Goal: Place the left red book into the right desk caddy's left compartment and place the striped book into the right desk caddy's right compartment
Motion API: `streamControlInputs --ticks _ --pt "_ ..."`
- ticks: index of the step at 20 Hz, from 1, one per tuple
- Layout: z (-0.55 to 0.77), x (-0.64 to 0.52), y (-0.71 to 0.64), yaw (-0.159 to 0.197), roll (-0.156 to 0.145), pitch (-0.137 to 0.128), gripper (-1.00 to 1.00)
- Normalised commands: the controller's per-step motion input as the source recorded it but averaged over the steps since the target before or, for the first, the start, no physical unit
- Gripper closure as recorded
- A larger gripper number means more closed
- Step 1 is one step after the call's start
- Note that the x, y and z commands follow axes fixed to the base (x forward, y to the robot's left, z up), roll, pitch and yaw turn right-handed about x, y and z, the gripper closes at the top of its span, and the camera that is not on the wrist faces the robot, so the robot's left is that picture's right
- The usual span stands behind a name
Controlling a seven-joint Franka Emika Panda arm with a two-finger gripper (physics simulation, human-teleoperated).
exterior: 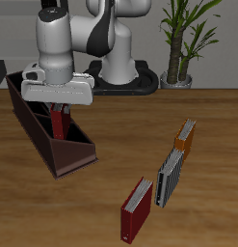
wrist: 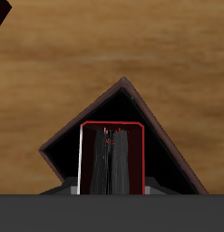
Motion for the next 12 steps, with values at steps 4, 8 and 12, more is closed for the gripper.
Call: streamControlInputs --ticks 4,8,12 --pt "-0.12 0.04 0.01 0.024 -0.049 0.020 -1.00" --pt "0.03 -0.01 0.07 0.014 0.001 -0.011 -1.00" --pt "0.07 -0.03 0.08 0.012 0.000 -0.016 -1.00"
